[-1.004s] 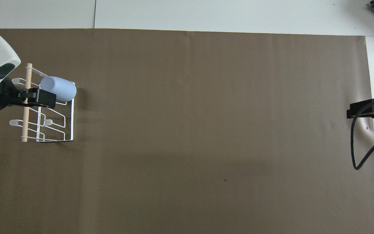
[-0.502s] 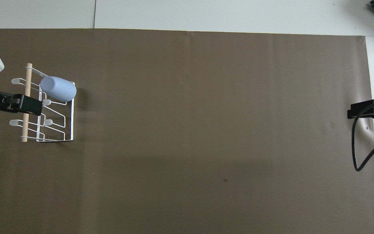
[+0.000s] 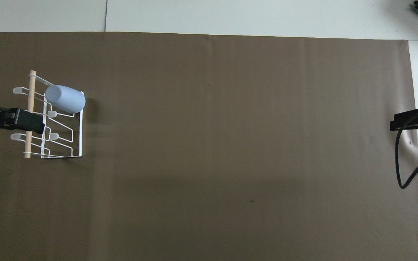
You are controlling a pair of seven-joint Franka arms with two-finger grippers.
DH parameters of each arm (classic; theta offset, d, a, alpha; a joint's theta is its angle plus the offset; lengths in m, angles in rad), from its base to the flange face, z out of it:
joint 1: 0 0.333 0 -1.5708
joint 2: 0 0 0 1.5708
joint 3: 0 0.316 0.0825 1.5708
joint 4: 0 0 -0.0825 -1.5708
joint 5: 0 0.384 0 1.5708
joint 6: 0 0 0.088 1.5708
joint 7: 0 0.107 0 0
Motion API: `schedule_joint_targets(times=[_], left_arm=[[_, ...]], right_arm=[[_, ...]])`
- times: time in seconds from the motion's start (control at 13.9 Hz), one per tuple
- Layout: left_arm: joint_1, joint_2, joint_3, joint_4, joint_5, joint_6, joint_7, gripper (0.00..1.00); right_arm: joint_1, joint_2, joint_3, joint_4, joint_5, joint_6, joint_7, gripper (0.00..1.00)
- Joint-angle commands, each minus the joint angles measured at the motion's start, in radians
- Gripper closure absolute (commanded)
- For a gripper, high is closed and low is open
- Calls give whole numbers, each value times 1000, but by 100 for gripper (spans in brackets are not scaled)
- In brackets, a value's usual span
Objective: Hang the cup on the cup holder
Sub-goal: 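Open the left gripper and withdraw it from the cup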
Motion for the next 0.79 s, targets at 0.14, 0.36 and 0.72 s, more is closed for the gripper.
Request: schedule_joint_targets(times=[0.14, 0.36, 0.72], left_arm=[[-16, 4, 20, 28, -13, -29, 9, 0], [-16, 4, 17, 28, -6, -29, 11, 0], [-16, 3, 16, 26, -2, -15, 12, 0]], right_arm=[[-13, 0, -1, 17, 7, -23, 16, 0], [-7, -24, -1, -12, -8, -22, 21, 0], [0, -31, 2, -34, 7, 21, 55, 0]])
